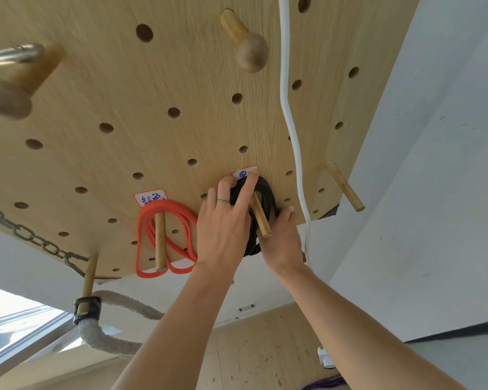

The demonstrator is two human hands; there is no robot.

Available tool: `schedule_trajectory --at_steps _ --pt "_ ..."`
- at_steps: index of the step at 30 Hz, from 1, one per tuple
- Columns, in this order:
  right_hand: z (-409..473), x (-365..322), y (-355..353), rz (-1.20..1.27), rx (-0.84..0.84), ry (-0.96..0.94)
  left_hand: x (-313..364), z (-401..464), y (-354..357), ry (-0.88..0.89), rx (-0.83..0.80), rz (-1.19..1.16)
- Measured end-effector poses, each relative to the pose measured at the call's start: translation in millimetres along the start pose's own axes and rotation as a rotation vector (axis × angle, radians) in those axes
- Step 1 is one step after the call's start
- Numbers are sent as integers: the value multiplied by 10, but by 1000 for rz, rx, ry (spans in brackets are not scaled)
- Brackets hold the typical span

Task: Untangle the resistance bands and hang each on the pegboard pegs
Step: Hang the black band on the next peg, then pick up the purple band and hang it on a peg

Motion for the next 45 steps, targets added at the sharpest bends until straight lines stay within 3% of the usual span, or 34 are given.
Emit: schedule_trajectory --at_steps 16,28,38,45 --pt "-594 -197 -308 -4 -22 -177 109 -48 -235 -50 -109 124" --pt "-1543 325 -605 -153 -240 -196 327 -1323 -555 -191 -185 25" --pt "-2374 942 -611 -169 -500 -256 599 -2889 -268 -179 -628 194" --pt "-2957 1709 -287 -210 -694 -134 537 -3692 334 -160 -991 174"
Point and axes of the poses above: each hand's wrist, its own z-axis towards the middle knuckle, its own y-axis out of the palm, x = y × z, the point moved 3 cm from there along z, towards the middle knuckle, and after that the axes turned 12 degrees about -y, right-handed, at the moved point
